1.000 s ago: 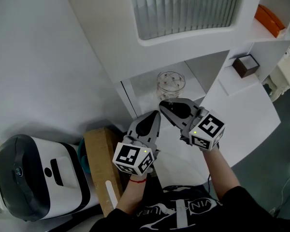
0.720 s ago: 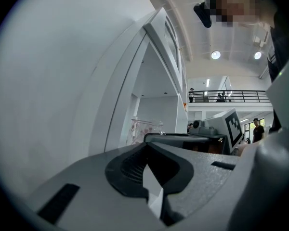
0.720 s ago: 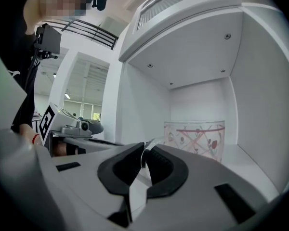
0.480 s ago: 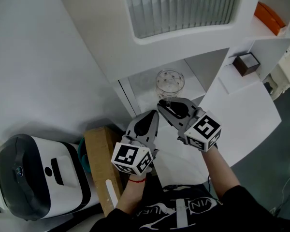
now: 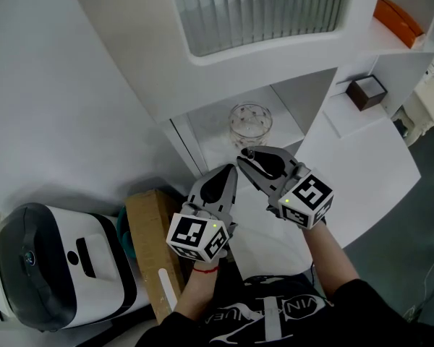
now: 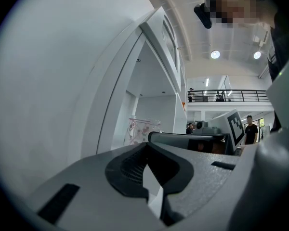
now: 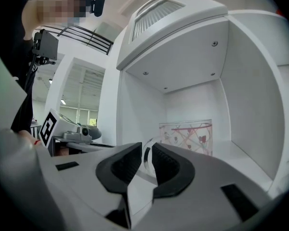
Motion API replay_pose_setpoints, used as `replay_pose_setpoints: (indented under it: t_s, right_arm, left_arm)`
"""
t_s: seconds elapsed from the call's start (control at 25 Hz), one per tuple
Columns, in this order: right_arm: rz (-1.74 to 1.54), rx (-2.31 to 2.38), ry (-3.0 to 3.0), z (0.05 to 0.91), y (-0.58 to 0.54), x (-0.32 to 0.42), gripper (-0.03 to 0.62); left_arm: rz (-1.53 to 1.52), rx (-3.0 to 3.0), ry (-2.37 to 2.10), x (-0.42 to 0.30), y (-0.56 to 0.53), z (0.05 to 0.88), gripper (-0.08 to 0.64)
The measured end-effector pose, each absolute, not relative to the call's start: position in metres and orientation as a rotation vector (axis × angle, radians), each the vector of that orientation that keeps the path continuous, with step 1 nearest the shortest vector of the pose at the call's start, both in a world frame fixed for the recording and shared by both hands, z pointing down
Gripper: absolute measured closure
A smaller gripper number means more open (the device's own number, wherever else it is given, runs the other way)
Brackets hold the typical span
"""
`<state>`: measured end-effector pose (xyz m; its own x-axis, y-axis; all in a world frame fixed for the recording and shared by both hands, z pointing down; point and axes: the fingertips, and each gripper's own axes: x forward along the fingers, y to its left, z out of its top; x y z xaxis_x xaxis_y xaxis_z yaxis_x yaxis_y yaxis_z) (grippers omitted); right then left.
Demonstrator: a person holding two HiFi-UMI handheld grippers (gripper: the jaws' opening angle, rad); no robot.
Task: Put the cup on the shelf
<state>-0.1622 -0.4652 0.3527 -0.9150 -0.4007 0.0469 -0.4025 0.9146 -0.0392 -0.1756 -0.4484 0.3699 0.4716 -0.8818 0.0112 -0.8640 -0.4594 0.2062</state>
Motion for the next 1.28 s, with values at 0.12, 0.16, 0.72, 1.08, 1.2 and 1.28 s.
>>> replay_pose_setpoints:
  t_s: [0.12,0.16,0.72,1.08,1.2,1.28]
  right_arm:
    - [0.073,0.665,-3.044,0.351,-0.463,-0.157,0.544]
    - [0.076,0.673,-3.045,0.351,-0.462,-0.155,0.541]
    - [0.107,0.79,-3.043,0.352,-0.457,-0.13,0.54]
    - [0.115,0.86,-3.035,0.351,-0.467,-0.121,0.574]
    - [0.093,0.874,-3.052,0.345,-0.466,-0.12,0.579]
    - [0.063,0.867,-3.055,0.341,-0.464,-0.12,0.58]
  left_arm:
    - [-0.144,2.535,-1.518,-0.175,-0.447,0.369,0.554]
    - [-0.146,2.537,-1.517,-0.174,-0.447,0.369,0.554]
    - [-0.174,2.602,-1.426,-0.145,-0.448,0.357,0.554]
    - [-0.164,2.622,-1.404,-0.136,-0.453,0.356,0.554]
    - [-0.162,2.628,-1.393,-0.133,-0.454,0.357,0.555]
    - [-0.162,2.631,-1.387,-0.132,-0.455,0.357,0.554]
